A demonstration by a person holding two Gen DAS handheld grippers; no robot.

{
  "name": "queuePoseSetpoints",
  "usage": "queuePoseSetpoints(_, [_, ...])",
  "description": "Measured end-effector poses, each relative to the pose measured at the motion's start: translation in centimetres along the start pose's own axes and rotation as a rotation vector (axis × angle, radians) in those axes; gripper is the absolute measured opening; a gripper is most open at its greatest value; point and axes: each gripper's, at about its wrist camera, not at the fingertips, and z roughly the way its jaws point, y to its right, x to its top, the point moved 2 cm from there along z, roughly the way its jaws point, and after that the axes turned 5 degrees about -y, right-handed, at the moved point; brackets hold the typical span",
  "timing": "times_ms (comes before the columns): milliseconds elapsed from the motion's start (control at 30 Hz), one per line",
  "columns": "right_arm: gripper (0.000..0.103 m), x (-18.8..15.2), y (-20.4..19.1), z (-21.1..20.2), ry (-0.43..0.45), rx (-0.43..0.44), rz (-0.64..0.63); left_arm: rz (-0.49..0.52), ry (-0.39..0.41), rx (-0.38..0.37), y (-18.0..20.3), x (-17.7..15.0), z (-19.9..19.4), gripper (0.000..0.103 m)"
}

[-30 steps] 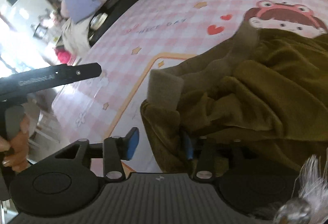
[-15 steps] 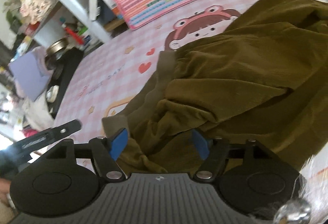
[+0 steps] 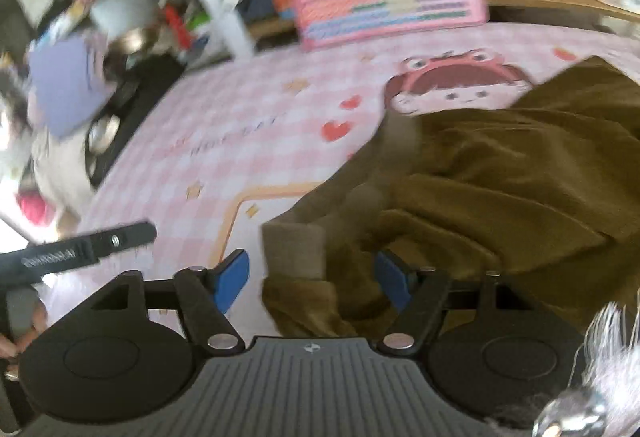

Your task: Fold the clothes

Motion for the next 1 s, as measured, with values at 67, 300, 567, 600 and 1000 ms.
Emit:
queuePoseSetpoints(67, [0.016,0.7,-0.2,1.4,-0.03,0.031,-0.008,-0.003,0.018,-0.003,-0.4,0.0,-0.6,0.058])
queuePoseSetpoints(300, [0.011,7.8,-7.6,-4.8,0.45,-0.059,-0.223,-0.141,0.09,0.097,-5.2,-1.1,-3.5,0.058])
queuePoseSetpoints(567, [0.053,2.9,-14.0,0.2,0.156,0.211,-0.347,-0.279,0.113,0.21,-9.7,-2.5,-5.4,0.058])
queuePoseSetpoints(600, [0.052,2.2,-13.2,0.2,0.137,0.211,-0.325,-0.283,0.114,0.215,-9.9,-2.6,-5.5,0.058])
queuePoseSetpoints(1000, [0.053,-2.5,2.4,-3.3,0.102,-0.113,0.16,0.019,0.137,0.074,-3.3,1.3,-0.9,0.056])
